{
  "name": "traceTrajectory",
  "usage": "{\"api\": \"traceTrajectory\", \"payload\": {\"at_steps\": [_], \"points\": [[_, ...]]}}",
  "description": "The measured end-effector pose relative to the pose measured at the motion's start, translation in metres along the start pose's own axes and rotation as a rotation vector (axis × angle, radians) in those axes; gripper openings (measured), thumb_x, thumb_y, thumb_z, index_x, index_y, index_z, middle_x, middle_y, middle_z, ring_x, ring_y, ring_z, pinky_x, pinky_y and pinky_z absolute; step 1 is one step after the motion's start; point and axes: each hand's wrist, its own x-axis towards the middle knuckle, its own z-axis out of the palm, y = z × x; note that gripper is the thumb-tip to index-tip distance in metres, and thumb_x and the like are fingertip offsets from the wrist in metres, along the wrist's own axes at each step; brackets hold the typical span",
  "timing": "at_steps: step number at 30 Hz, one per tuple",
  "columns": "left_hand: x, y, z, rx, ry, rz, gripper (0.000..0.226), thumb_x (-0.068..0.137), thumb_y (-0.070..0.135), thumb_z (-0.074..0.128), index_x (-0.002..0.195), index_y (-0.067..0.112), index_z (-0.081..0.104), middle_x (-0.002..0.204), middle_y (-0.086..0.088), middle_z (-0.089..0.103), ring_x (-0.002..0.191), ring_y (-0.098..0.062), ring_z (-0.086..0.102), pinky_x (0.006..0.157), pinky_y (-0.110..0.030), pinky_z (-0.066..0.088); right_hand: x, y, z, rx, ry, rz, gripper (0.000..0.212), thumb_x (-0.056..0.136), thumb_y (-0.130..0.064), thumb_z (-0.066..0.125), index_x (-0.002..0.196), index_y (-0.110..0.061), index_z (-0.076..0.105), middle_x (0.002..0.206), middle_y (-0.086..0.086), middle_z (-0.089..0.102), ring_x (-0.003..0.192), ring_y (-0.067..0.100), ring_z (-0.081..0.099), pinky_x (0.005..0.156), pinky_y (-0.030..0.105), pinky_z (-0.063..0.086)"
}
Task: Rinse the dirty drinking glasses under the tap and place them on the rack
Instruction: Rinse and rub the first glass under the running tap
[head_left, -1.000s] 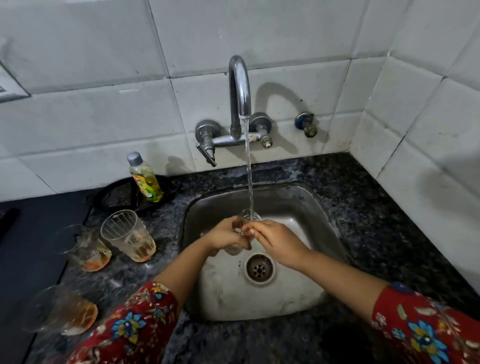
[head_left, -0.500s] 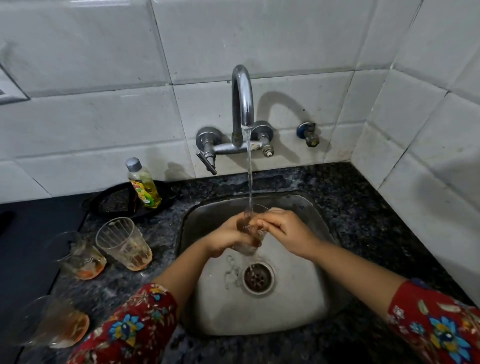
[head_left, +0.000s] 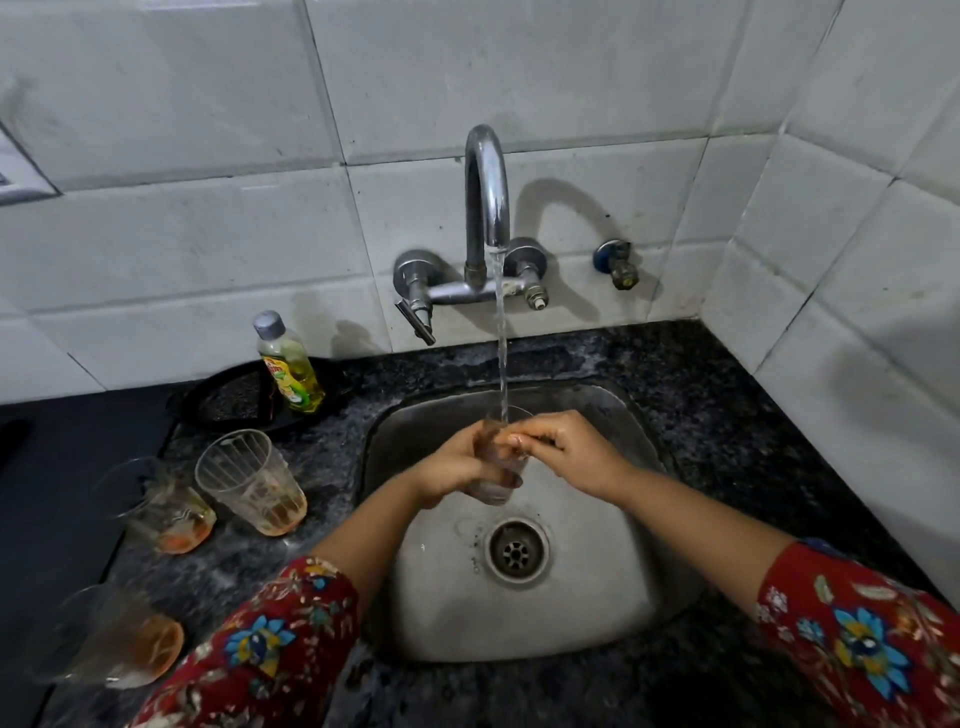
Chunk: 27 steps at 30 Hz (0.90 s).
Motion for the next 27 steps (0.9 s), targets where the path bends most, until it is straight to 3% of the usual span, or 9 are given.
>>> {"api": "traceTrajectory", "payload": {"at_steps": [4, 6, 8, 12, 17, 18, 22, 23, 27], "points": [[0.004, -0.008, 0.032, 0.270, 0.328, 0.085, 0.050, 0.072, 0.014, 0.076, 0.111, 0.008, 0.045, 0.094, -0.003, 0.061, 0.084, -0.021, 0.062, 0.076, -0.039, 0.052, 0.008, 0.001, 0.021, -0.134, 0.055, 0.160, 0.021, 0.095, -0.023, 0.051, 0.087, -0.019, 0.069, 0.082, -0.002, 0.073, 0.076, 0.011, 0.068, 0.077, 0.036, 0.055], [0.001, -0.007, 0.041, 0.436, 0.518, 0.124, 0.038, 0.075, 0.018, 0.075, 0.101, 0.015, 0.048, 0.091, 0.002, 0.064, 0.084, -0.014, 0.062, 0.073, -0.031, 0.050, 0.011, -0.002, 0.027, -0.178, 0.074, 0.197, 0.023, 0.096, -0.025, 0.048, 0.087, -0.020, 0.068, 0.082, -0.002, 0.073, 0.077, 0.014, 0.068, 0.078, 0.038, 0.055], [-0.003, 0.000, 0.032, 0.318, 0.435, 0.122, 0.031, 0.075, 0.009, 0.074, 0.096, 0.015, 0.052, 0.086, 0.004, 0.064, 0.077, -0.007, 0.063, 0.066, -0.025, 0.051, 0.008, -0.005, 0.024, -0.186, 0.022, 0.119, 0.021, 0.096, -0.023, 0.048, 0.092, -0.017, 0.069, 0.087, 0.001, 0.073, 0.080, 0.015, 0.068, 0.079, 0.037, 0.054], [-0.010, 0.011, 0.010, 0.060, -0.024, 0.097, 0.026, 0.076, -0.015, 0.063, 0.083, 0.008, 0.056, 0.062, 0.007, 0.061, 0.056, -0.002, 0.059, 0.054, -0.017, 0.046, -0.006, -0.004, 0.012, -0.235, -0.054, -0.066, 0.025, 0.094, -0.023, 0.048, 0.098, -0.008, 0.068, 0.090, 0.009, 0.070, 0.080, 0.022, 0.065, 0.072, 0.037, 0.052], [-0.001, -0.011, 0.035, 0.378, 0.573, 0.150, 0.030, 0.071, 0.020, 0.074, 0.094, 0.020, 0.053, 0.084, 0.005, 0.066, 0.079, -0.012, 0.064, 0.067, -0.028, 0.052, 0.002, -0.002, 0.028, -0.225, 0.070, 0.107, 0.027, 0.097, -0.029, 0.043, 0.096, -0.016, 0.067, 0.092, 0.003, 0.073, 0.085, 0.021, 0.068, 0.076, 0.040, 0.053], [-0.002, -0.009, 0.033, 0.416, 0.580, 0.172, 0.032, 0.069, 0.024, 0.074, 0.095, 0.023, 0.054, 0.086, 0.005, 0.067, 0.080, -0.011, 0.065, 0.069, -0.030, 0.054, 0.001, -0.002, 0.029, -0.207, 0.066, 0.082, 0.027, 0.097, -0.029, 0.044, 0.095, -0.015, 0.066, 0.092, 0.004, 0.072, 0.085, 0.021, 0.067, 0.075, 0.040, 0.053], [-0.009, 0.008, 0.010, 0.107, 0.082, 0.120, 0.046, 0.071, -0.010, 0.070, 0.113, -0.002, 0.052, 0.087, -0.005, 0.063, 0.070, -0.007, 0.066, 0.059, -0.021, 0.052, -0.009, 0.002, 0.016, -0.208, -0.062, -0.043, 0.024, 0.096, -0.024, 0.047, 0.103, -0.014, 0.068, 0.095, 0.005, 0.070, 0.084, 0.017, 0.065, 0.075, 0.031, 0.052], [-0.011, 0.008, 0.012, 0.112, 0.070, 0.115, 0.047, 0.070, -0.008, 0.071, 0.112, -0.002, 0.050, 0.085, -0.005, 0.061, 0.068, -0.007, 0.065, 0.058, -0.020, 0.050, -0.010, 0.002, 0.016, -0.206, -0.065, -0.023, 0.024, 0.097, -0.025, 0.047, 0.103, -0.015, 0.068, 0.096, 0.004, 0.071, 0.085, 0.016, 0.066, 0.076, 0.033, 0.054], [-0.012, -0.011, 0.040, 0.540, 0.587, 0.163, 0.037, 0.072, 0.026, 0.072, 0.101, 0.021, 0.049, 0.094, 0.004, 0.064, 0.083, -0.013, 0.062, 0.070, -0.033, 0.052, -0.001, -0.009, 0.031, -0.133, 0.065, 0.119, 0.022, 0.096, -0.023, 0.047, 0.097, -0.018, 0.069, 0.092, -0.001, 0.074, 0.086, 0.014, 0.069, 0.081, 0.038, 0.055]]}}
